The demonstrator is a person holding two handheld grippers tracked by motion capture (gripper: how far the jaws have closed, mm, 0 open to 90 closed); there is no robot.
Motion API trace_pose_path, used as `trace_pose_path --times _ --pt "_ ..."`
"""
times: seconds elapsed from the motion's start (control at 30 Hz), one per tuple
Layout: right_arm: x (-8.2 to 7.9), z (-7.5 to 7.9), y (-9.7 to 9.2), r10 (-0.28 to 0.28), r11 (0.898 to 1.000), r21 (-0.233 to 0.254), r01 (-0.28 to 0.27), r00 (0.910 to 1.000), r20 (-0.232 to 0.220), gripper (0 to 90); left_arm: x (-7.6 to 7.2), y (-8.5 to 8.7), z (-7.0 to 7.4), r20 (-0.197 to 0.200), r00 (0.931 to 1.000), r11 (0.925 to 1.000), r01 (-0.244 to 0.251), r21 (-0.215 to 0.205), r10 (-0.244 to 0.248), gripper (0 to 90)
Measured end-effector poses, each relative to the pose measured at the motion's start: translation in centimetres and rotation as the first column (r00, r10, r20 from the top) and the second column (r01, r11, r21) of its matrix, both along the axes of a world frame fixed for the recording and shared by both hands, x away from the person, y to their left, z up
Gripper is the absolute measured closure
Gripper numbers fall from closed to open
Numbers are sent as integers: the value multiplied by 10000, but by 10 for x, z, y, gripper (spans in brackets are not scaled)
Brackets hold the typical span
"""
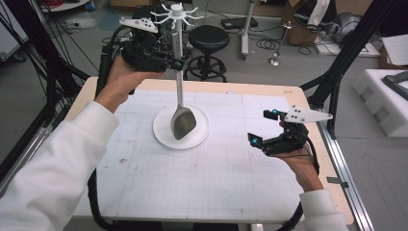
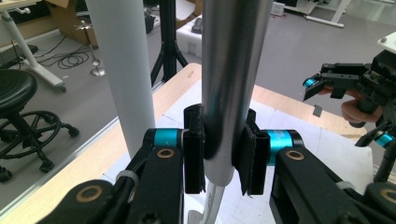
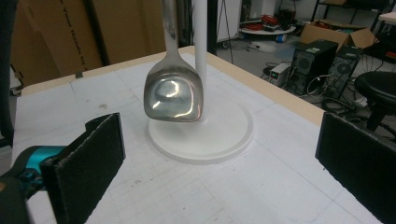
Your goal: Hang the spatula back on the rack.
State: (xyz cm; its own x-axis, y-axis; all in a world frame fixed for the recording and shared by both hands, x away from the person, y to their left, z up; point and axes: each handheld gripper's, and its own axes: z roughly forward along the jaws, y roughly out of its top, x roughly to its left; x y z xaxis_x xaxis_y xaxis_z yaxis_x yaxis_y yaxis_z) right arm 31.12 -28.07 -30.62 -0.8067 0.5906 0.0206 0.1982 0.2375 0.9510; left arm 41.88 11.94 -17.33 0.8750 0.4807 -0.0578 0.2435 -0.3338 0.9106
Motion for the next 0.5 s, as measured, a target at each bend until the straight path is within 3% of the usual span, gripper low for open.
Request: trace_pose_path --times 0.17,0.2,0.27,0.3,0.43,0.5 --pt "0 0 -1 -81 10000 15 82 10000 -44 0 -1 -3 -3 269 9996 9999 3 159 -7 732" --pt "0 0 -1 -81 10000 15 82 10000 -44 0 -2 -2 -3 401 9992 10000 -19 -50 21 732" --pt "-1 0 -1 -124 9999 22 124 9999 -68 0 -6 0 -1 902 9955 9990 -257 -375 290 624" --pt "-1 0 -1 -119 9999 45 119 9999 -79 0 -7 1 0 1057 9940 9991 -262 -322 295 587" --pt "0 0 0 -77 10000 -19 77 9998 -177 0 -14 7 -3 1255 9921 10000 -56 49 49 482" --pt "-1 0 0 -95 10000 -19 94 9999 -126 0 -18 13 -6 1394 9902 10000 -39 -44 45 425"
